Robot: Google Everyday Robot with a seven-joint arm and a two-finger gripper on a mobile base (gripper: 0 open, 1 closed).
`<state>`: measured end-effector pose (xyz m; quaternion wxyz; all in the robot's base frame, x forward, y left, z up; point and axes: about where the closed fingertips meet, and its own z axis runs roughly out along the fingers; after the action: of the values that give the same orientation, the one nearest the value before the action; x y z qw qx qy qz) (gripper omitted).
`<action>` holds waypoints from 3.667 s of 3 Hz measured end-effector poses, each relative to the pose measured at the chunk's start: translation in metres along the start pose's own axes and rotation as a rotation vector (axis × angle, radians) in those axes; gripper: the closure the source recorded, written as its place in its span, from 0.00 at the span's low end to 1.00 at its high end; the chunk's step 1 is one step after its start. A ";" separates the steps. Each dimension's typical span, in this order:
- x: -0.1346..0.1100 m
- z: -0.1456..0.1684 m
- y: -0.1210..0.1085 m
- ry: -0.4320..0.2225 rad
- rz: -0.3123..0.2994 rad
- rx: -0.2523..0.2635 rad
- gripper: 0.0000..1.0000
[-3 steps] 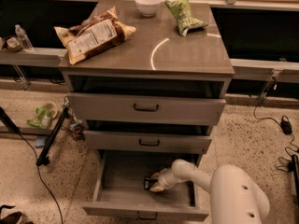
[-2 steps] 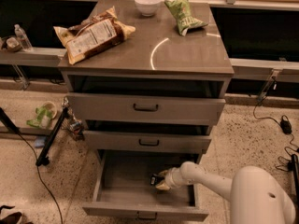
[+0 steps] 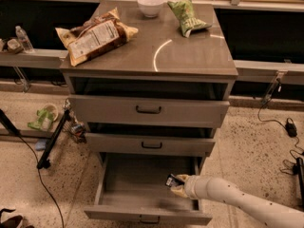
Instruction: Pick rxbar blueberry from bottom drawer and place on counter
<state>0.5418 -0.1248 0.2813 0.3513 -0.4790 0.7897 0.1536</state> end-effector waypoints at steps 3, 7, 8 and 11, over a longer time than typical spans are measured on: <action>-0.134 -0.176 0.010 -0.184 -0.131 -0.039 1.00; -0.189 -0.322 0.029 -0.296 -0.254 0.003 1.00; -0.223 -0.388 0.036 -0.313 -0.347 0.051 1.00; -0.300 -0.446 -0.008 -0.352 -0.528 0.195 1.00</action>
Offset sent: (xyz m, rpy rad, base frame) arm -0.0650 -0.0036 0.1891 0.1542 -0.1157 0.1430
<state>0.4548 -0.1922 0.8077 0.5543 -0.5975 0.5762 0.0615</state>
